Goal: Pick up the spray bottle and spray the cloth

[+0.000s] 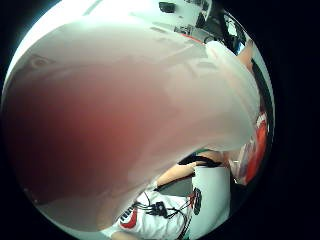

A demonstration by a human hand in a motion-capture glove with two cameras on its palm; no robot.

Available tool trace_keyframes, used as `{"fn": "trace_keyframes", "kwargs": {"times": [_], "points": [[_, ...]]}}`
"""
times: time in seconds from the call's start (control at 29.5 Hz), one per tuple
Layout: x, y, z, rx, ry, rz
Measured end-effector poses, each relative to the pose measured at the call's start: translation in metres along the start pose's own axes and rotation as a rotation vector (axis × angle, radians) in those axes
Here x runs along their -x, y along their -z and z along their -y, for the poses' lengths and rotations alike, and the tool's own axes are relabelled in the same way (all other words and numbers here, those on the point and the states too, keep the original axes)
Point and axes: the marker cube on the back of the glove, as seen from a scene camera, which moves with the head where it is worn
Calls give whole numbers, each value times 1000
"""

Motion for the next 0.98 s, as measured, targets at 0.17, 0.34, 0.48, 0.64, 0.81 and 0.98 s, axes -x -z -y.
{"fn": "trace_keyframes", "kwargs": {"times": [0.17,0.34,0.48,0.64,0.81,0.98], "points": [[6,-28,18,6,20,3],[12,-49,31,37,47,-15],[8,-60,33,54,42,-34],[3,-60,34,77,15,-28],[0,-49,28,145,24,-22],[8,-1,-2,195,16,-33]]}}
